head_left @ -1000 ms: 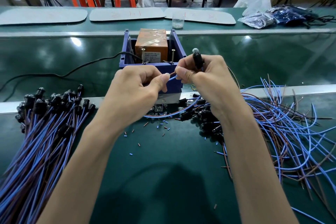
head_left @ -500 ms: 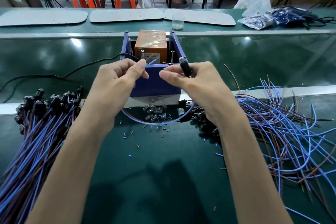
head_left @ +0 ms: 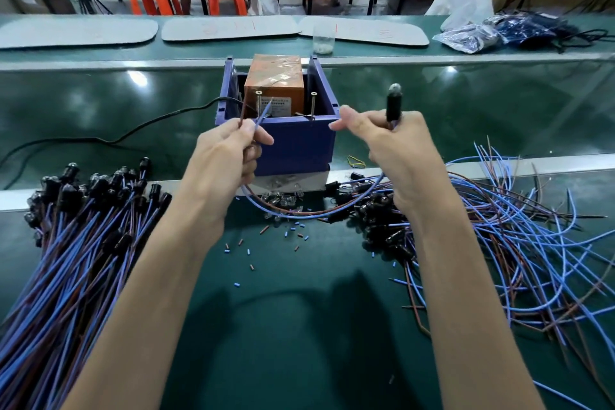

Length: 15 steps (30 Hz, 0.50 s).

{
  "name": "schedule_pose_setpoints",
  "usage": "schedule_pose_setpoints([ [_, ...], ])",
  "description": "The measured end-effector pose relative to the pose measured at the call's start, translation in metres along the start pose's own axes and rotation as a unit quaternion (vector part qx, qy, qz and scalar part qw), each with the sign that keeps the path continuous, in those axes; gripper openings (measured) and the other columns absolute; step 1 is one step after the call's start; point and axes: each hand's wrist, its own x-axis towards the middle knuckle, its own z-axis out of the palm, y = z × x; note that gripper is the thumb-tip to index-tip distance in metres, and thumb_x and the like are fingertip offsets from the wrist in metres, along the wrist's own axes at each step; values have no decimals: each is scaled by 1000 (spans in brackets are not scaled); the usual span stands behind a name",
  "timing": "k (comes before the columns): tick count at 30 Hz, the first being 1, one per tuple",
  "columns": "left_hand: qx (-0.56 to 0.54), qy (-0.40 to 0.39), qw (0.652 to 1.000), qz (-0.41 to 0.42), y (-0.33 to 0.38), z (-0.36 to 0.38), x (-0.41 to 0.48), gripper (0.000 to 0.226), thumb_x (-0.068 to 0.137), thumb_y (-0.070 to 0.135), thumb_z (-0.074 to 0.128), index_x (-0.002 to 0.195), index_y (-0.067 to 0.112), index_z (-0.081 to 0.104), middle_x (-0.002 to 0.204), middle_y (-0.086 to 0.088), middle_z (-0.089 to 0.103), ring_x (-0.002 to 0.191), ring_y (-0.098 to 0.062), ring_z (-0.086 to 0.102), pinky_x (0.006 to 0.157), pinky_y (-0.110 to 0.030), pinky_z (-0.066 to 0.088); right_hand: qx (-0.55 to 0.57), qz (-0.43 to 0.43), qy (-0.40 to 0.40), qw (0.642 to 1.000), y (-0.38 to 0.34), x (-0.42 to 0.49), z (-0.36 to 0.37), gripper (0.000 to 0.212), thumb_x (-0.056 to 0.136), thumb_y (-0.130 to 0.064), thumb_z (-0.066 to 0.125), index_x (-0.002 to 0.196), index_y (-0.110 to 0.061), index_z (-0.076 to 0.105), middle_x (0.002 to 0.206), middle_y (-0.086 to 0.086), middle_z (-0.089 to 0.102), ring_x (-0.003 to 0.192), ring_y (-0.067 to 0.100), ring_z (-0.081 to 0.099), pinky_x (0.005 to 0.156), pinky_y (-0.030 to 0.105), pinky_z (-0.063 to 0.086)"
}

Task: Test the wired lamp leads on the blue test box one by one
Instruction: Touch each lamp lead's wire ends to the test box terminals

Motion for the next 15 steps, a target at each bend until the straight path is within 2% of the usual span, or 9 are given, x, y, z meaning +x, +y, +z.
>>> schedule_pose_setpoints([
  [2,2,3,1000,10,-2,4,0,39,104,14,37,71,13,58,50,10,35,42,-2,27,43,-14,23,60,4,-25,998,-1,-1,4,40,96,-45,51,82,-18,77,44,-21,52,49,-5,48,50,9,32],
  [4,-7,5,1000,24,-4,9,-2,38,104,13,37,74,14,60,53,10,37,46,-2,29,45,-14,25,173,39,-70,982,-3,1,6,63,98,-57,33,80,-17,77,60,-10,63,50,2,46,41,11,29],
  [6,-29,3,999,37,-4,13,-4,36,104,13,38,76,14,62,53,12,40,47,-2,30,47,-14,26,226,75,-126,963,-3,2,9,77,95,-66,19,79,-16,76,53,1,57,40,7,36,37,15,23],
  [7,-41,2,998,41,-3,16,-5,35,103,13,39,77,13,62,53,13,41,47,-2,30,47,-14,26,212,81,-140,964,-1,2,11,77,94,-66,21,79,-16,76,48,-1,49,38,7,29,37,16,20],
  [9,-65,1,997,48,-3,20,-7,31,103,12,41,81,13,63,54,12,41,48,-3,31,49,-13,27,161,68,-143,974,0,1,15,55,96,-55,43,81,-14,77,46,-9,38,40,5,25,39,16,19],
  [10,-77,2,996,48,-2,22,-8,28,102,11,42,83,12,63,55,11,42,48,-3,32,49,-12,29,147,57,-139,978,0,0,17,39,94,-43,56,83,-13,77,45,-14,39,39,3,28,38,14,21],
  [12,-97,5,994,47,-1,26,-12,22,101,10,44,88,12,62,55,11,46,48,-1,36,49,-10,32,152,43,-138,978,-1,-4,22,13,89,-22,67,88,-11,75,43,-17,47,37,0,40,39,7,26],
  [15,-109,13,993,47,0,32,-18,16,99,9,49,92,14,62,54,14,56,50,2,46,52,-9,36,175,31,-138,974,0,-7,28,12,89,-19,67,90,-9,74,46,-16,50,39,0,39,42,7,29],
])
